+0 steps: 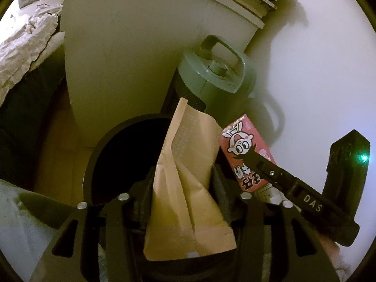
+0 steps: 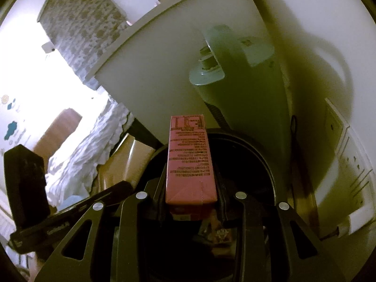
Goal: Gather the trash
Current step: 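Carry the envelope and pink carton over the black bin and open both tools, then grasp the green Doublemint gum box with the left tool while the right tool grasps the brown spray bottle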
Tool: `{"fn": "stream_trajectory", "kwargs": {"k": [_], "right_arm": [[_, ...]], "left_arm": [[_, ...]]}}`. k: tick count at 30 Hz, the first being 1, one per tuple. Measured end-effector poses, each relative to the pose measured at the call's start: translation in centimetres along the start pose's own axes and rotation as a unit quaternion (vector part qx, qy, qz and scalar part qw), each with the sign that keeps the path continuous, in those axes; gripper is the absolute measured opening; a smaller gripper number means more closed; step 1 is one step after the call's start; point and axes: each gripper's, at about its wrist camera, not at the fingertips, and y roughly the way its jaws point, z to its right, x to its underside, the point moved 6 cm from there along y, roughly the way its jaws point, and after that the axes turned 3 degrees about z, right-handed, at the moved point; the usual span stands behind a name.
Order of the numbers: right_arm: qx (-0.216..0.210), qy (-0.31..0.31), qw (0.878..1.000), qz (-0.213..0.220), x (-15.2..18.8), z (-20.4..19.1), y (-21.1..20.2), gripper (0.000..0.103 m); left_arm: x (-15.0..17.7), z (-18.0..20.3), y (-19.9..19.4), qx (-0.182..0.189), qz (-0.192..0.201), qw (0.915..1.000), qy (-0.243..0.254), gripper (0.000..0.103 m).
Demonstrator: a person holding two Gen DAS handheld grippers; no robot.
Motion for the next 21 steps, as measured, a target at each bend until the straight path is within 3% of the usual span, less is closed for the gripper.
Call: {"fn": "stream_trajectory", "kwargs": {"k": [3, 6, 13, 21], "right_arm": [[0.000, 0.008, 1.000, -0.001, -0.1, 0.1, 0.1, 0.036], [0.003, 0.014, 1.000, 0.006, -0.1, 0.3, -0.1, 0.054], [0.007, 0.023, 1.000, 0.013, 0.0, 0.6, -0.3, 0.063], [-0.009, -0.017, 1.000, 0.005, 0.9, -1.8, 0.0, 0.063]], "left_arm": [[-0.1, -0.2, -0.1, -0.005, 0.004, 1.0000, -0.004, 0.079], [-0.1, -0.4, -0.6, -0.010, 0.015, 0.9998, -0.007, 0.089], [0.4, -0.9, -3.1, -0.005, 0.025, 0.9991, -0.033, 0.089], [2.4, -2.8, -11.5, -0.015, 0.069, 0.9968, -0.037, 0.092]]}}
